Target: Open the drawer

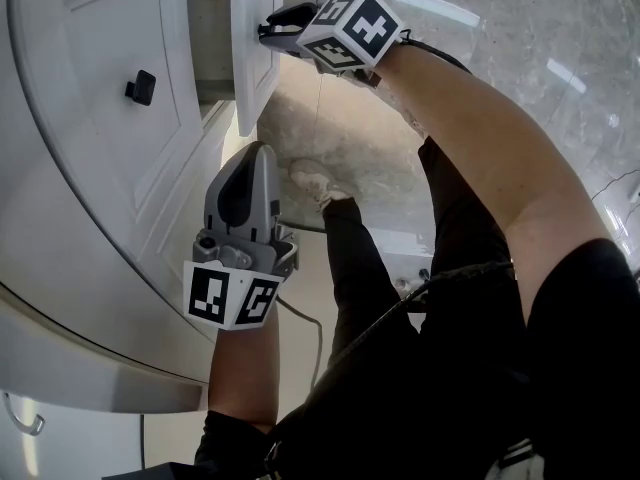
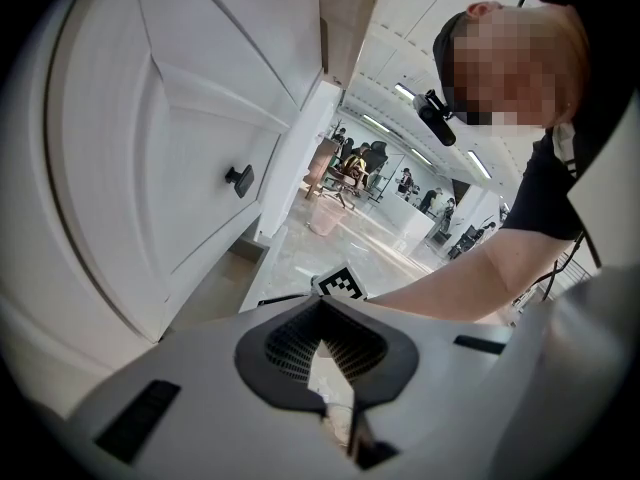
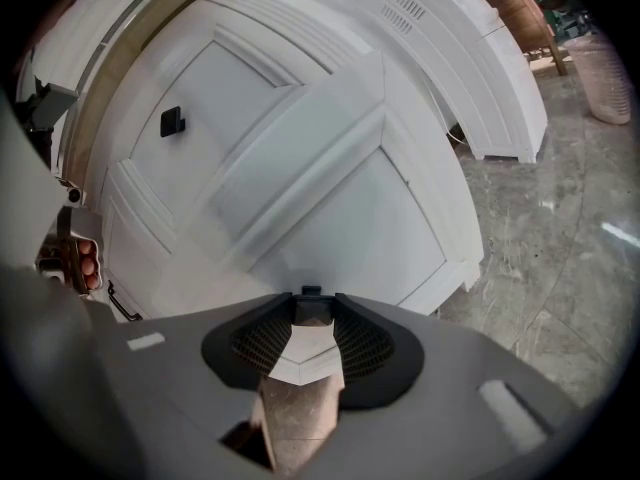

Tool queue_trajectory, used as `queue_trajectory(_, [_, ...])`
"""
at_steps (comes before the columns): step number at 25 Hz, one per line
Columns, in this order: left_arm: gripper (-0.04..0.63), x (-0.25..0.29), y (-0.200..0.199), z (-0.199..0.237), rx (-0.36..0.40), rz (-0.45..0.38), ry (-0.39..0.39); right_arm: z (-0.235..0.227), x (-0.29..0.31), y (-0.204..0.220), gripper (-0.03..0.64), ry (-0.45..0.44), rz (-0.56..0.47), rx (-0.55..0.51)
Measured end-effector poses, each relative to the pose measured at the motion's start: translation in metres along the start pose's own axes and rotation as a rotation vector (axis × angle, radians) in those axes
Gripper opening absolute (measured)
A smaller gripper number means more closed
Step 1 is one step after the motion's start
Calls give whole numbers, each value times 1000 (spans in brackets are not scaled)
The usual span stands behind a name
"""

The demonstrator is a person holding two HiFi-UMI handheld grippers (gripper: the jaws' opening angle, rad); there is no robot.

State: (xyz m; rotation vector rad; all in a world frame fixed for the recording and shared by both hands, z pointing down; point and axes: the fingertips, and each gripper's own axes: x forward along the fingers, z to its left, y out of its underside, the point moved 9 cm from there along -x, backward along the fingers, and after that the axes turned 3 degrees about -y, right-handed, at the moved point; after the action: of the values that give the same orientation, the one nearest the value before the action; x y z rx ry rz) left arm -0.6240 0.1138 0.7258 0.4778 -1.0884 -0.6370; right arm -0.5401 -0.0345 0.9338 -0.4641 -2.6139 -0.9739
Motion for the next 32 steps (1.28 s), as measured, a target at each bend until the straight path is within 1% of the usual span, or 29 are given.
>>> queue_trajectory(10, [-9, 3, 9, -17, 3, 5, 23, -1, -21, 13, 129, 7, -2, 1])
queue_trajectory(32, [-9, -1, 6, -30, 22, -9, 29, 1, -43, 25, 127, 26, 9, -7])
